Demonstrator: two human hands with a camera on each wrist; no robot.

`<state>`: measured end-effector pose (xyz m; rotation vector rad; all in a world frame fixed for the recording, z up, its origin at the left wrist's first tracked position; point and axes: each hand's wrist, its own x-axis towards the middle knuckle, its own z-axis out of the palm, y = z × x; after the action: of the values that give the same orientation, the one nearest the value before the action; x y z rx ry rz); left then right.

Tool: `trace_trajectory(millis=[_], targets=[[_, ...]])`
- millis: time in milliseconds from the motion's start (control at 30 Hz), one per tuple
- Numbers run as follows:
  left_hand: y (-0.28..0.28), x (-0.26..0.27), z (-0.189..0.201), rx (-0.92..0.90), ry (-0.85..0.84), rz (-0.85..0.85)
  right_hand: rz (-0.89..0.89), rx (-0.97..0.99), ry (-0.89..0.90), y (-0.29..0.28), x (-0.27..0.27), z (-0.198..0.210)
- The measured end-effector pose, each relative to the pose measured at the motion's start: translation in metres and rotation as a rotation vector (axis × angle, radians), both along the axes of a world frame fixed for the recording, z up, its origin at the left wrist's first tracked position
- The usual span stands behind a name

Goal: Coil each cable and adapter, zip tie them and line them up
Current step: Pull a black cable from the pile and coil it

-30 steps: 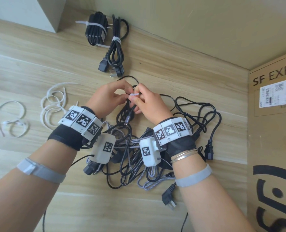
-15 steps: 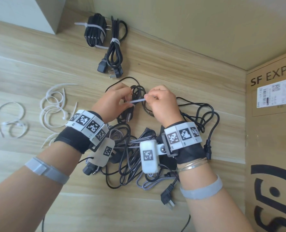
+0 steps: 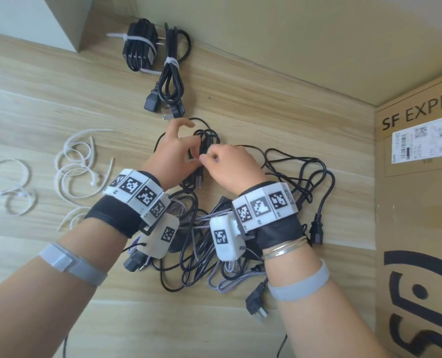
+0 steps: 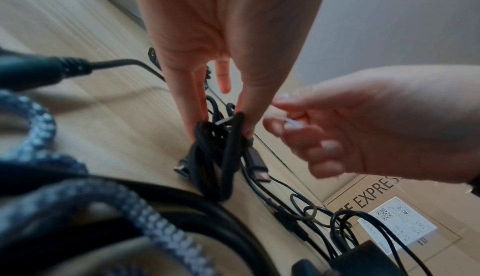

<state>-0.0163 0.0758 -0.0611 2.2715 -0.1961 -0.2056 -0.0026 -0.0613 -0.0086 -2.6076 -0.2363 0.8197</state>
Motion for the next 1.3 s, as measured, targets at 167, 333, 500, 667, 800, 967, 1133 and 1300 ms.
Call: trace_trajectory(millis=[167,333,500,667,800,967,1133,1300], targets=[[-0.002,-0.001,-0.005,-0.016,-0.01,0.059,-0.078,0.004,-0.086,0.008,-0.003,-0.001],[-0.005,0.0,-0.01,0.005,0.073,0.07,-0.106,0.024,-0.119,0.01,-0.006,0.007],[-0.007,0.005,-0.008,0.038,0.178,0.064,-0.189,0.077,-0.093,0.011,-0.009,0.01],[-0.004,0.009,-0.001,0.031,0.318,0.086,-0.151,0.061,-0.065,-0.003,-0.007,0.012],[0.0,0.012,0.01,-0.024,0.262,0.098,-0.112,0.108,-0.089,-0.021,-0.002,0.014],[0.003,0.017,0.026,-0.23,0.153,0.112,-0.153,0.137,-0.238,-0.026,0.001,0.009],[-0.006,0.018,0.036,-0.335,0.161,0.181,-0.2,0.159,-0.184,-0.017,-0.004,0.017],[-0.009,0.018,0.036,-0.435,0.256,0.162,-0.268,0.225,-0.031,-0.02,-0.004,0.014]])
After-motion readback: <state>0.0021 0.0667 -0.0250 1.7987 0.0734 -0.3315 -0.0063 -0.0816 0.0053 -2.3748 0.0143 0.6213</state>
